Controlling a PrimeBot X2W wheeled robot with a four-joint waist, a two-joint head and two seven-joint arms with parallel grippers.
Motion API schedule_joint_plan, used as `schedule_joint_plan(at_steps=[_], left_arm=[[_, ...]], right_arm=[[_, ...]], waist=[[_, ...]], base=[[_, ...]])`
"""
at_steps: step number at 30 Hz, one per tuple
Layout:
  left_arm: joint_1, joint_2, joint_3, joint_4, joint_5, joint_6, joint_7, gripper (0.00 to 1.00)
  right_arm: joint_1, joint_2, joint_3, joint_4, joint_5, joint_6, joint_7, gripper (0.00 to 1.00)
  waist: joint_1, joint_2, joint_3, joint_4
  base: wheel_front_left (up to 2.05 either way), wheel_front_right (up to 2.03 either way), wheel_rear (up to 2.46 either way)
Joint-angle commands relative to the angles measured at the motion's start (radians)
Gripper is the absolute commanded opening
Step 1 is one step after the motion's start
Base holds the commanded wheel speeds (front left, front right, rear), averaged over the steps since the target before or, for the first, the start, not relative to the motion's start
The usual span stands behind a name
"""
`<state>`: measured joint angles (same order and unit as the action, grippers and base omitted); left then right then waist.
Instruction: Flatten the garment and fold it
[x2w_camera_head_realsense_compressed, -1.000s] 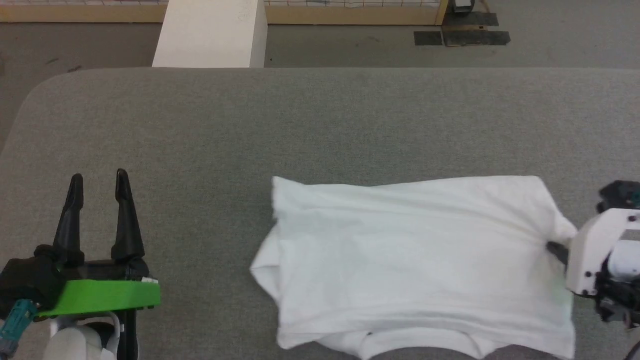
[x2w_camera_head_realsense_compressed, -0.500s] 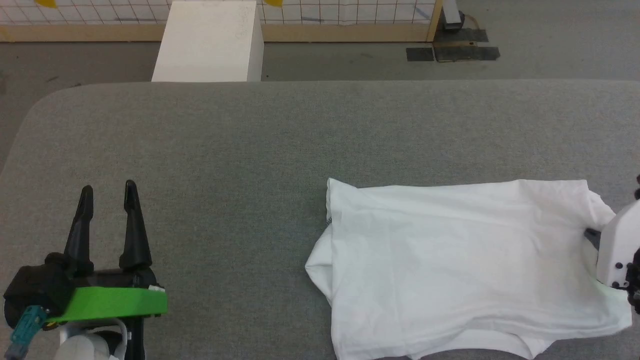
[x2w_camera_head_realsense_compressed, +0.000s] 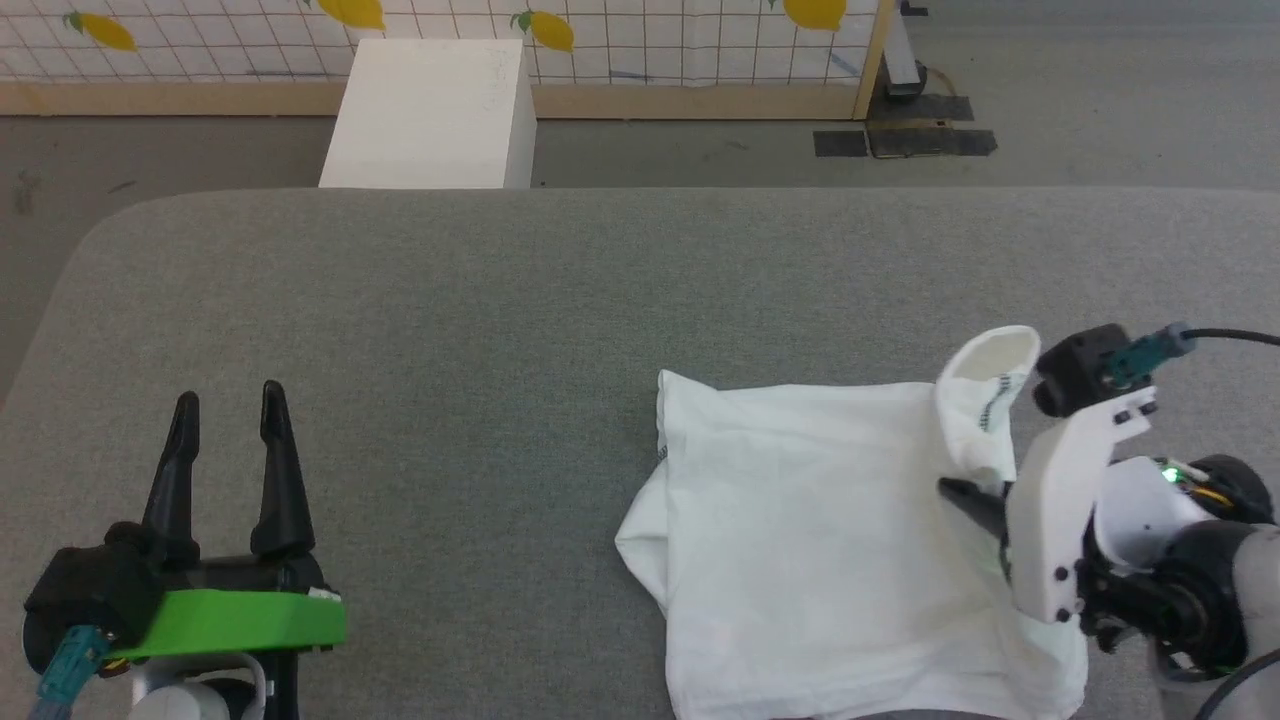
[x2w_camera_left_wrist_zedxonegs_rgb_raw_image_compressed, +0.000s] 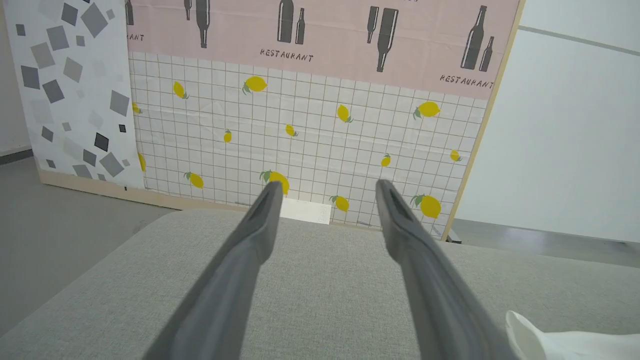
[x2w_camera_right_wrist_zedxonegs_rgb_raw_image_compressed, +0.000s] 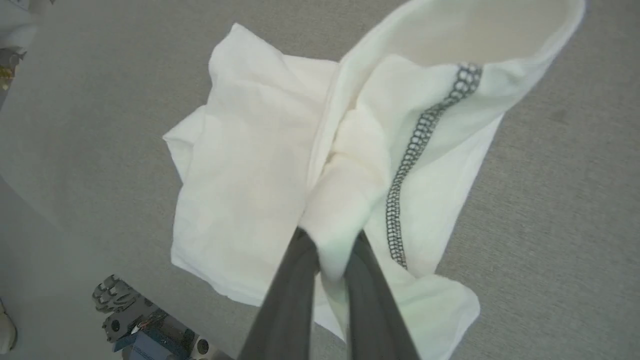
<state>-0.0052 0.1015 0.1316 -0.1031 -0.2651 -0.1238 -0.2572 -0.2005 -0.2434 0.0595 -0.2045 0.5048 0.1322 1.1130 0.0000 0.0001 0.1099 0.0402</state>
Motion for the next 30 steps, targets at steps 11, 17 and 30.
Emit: schedule_joint_plan(at_steps=[11, 17, 30], left_arm=[[0.003, -0.003, -0.011, 0.0, -0.01, -0.007, -0.005, 1.0], [-0.003, -0.003, -0.009, 0.0, -0.014, -0.007, -0.005, 1.0], [-0.002, -0.003, -0.004, 0.005, -0.019, -0.007, -0.005, 1.0]], right_arm=[[-0.104, 0.142, 0.158, 0.199, 0.024, -0.002, -0.125, 0.0], [-0.161, 0.176, 0.208, 0.334, 0.018, -0.002, -0.199, 0.0], [-0.243, 0.193, 0.342, 0.517, 0.056, -0.002, -0.359, 1.0]], waist=[[0.0, -0.0001, 0.026, 0.059], [0.0, -0.0001, 0.041, 0.076], [0.0, -0.0001, 0.03, 0.054]], base=[[0.0, 0.0, 0.0], [0.0, 0.0, 0.0], [0.0, 0.0, 0.0]])
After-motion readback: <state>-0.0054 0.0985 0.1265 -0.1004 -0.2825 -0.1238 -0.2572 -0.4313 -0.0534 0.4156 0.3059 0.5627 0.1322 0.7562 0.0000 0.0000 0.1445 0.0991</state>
